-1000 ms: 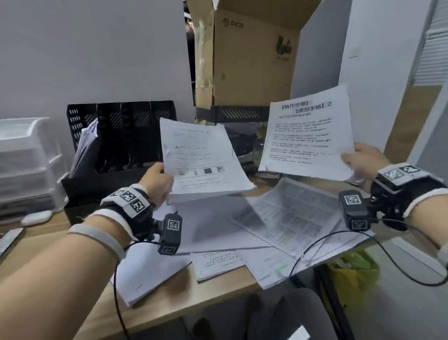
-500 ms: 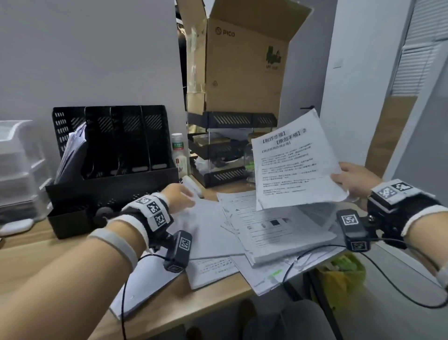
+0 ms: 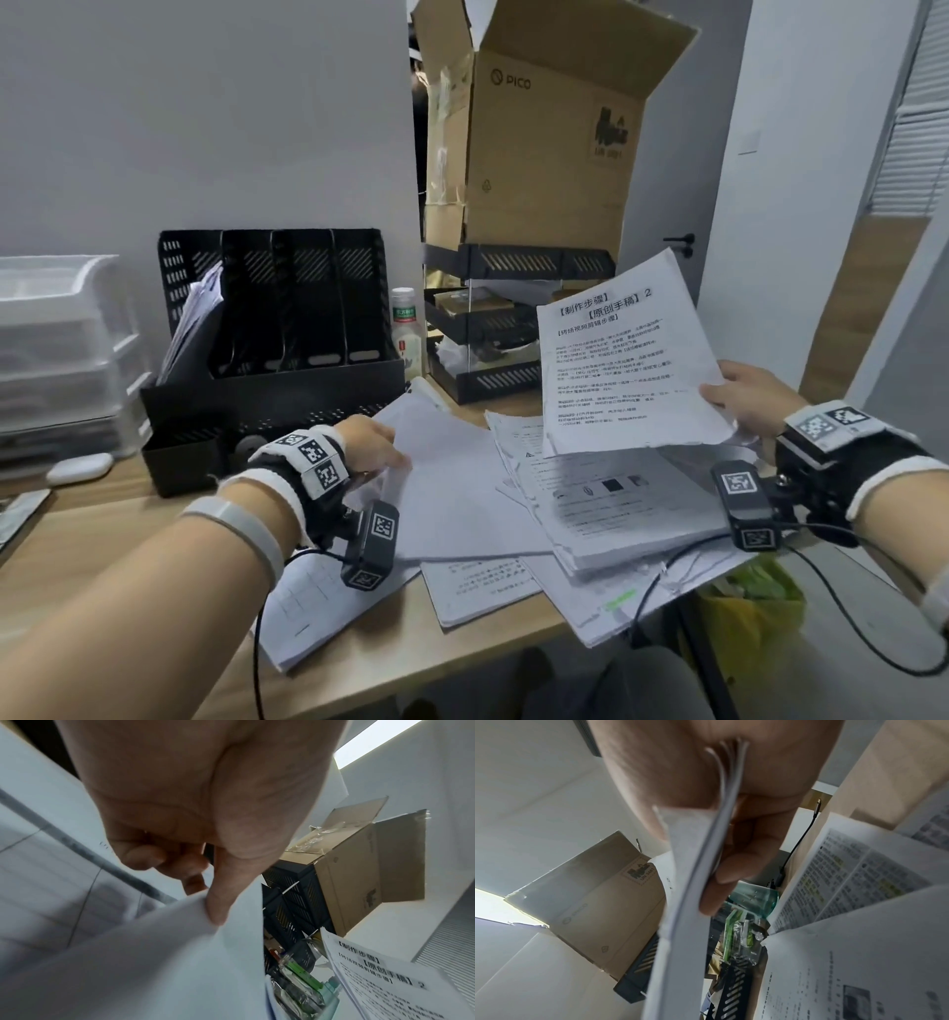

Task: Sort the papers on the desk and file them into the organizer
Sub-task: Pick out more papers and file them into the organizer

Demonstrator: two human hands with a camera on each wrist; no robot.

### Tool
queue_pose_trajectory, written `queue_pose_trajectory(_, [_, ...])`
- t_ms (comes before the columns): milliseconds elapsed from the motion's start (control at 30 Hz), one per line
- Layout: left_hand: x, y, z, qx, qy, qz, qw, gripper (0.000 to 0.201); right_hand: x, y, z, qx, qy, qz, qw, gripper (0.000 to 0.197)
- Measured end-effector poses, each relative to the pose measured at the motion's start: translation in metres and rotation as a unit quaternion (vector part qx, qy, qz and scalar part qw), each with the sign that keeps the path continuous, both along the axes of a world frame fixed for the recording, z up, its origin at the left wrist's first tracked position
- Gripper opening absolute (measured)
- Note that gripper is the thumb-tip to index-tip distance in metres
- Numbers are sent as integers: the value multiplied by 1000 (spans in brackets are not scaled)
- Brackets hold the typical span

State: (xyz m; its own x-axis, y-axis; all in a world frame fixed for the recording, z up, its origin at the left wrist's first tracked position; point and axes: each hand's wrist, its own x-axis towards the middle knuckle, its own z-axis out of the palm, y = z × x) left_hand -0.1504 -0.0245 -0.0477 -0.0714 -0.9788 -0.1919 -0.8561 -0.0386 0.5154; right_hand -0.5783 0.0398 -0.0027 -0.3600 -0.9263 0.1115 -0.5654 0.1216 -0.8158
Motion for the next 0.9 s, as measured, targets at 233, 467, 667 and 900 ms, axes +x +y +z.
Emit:
queue_pose_trajectory(233, [6, -7, 19, -67, 243, 68, 965, 10, -1, -7, -7, -18, -35, 3, 999, 22])
queue_pose_trajectory(467, [22, 3, 60, -310, 344, 81, 883, 9, 5, -10, -5, -45, -47, 16, 998, 28])
queue_pose_trajectory(667, [35, 35, 79, -391, 415, 7, 822, 23, 10, -13, 5, -75, -38, 14, 996, 31])
queue_pose_trajectory(900, [67, 54, 33, -159, 368, 20, 916, 36, 17, -21, 4, -94, -61, 5, 994, 28])
